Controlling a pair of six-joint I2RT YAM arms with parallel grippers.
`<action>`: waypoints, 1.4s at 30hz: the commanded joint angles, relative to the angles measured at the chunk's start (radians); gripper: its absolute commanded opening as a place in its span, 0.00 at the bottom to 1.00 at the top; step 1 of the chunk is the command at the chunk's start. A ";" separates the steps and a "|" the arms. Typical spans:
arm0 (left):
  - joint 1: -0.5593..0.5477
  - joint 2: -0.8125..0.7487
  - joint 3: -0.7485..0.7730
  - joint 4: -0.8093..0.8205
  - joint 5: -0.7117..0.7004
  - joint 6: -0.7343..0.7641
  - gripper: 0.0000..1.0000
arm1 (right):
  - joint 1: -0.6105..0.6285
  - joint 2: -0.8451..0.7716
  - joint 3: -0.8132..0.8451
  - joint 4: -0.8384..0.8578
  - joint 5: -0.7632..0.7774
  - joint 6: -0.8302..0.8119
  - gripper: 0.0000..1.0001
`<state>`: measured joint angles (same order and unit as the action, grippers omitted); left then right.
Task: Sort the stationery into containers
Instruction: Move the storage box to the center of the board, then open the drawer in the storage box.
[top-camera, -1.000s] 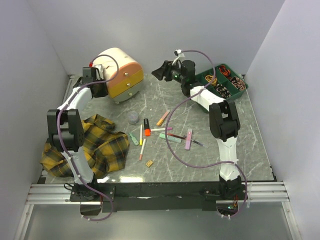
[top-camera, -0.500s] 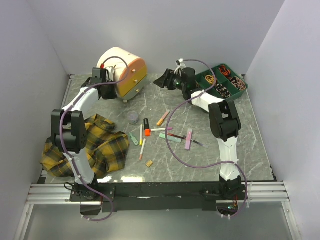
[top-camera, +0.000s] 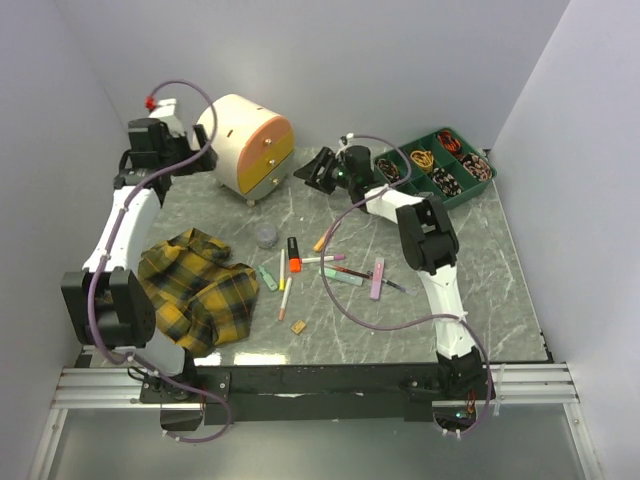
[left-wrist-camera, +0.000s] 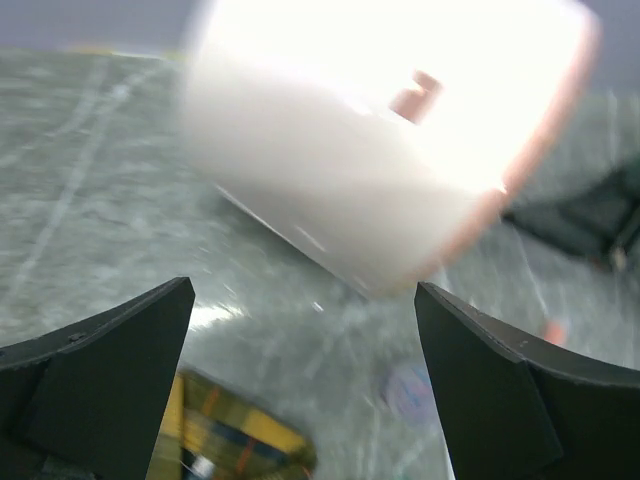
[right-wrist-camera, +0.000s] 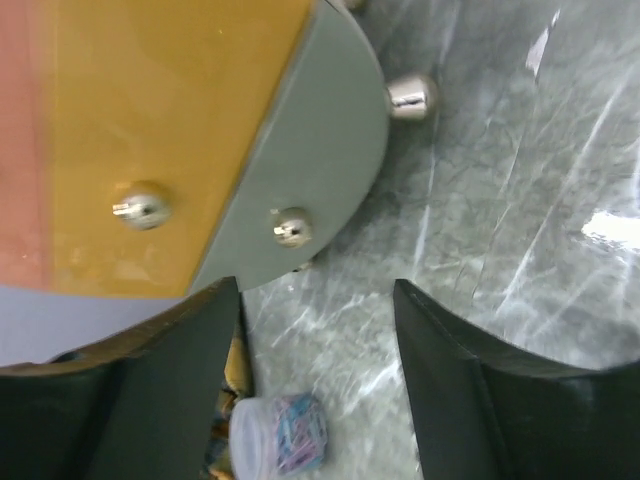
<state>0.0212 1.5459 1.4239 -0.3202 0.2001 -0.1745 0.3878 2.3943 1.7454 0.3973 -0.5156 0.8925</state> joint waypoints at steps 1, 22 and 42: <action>0.080 0.089 0.059 0.165 -0.051 -0.077 1.00 | 0.031 0.061 0.120 0.023 0.003 0.063 0.67; 0.198 0.588 0.569 0.291 0.039 -0.114 0.96 | 0.086 0.186 0.256 0.072 -0.035 0.114 0.54; 0.169 0.586 0.523 0.306 0.065 -0.105 0.93 | 0.114 0.259 0.345 0.060 -0.029 0.095 0.52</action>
<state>0.1909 2.1696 1.9514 -0.0555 0.2672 -0.2764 0.4839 2.6266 2.0369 0.4328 -0.5358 0.9981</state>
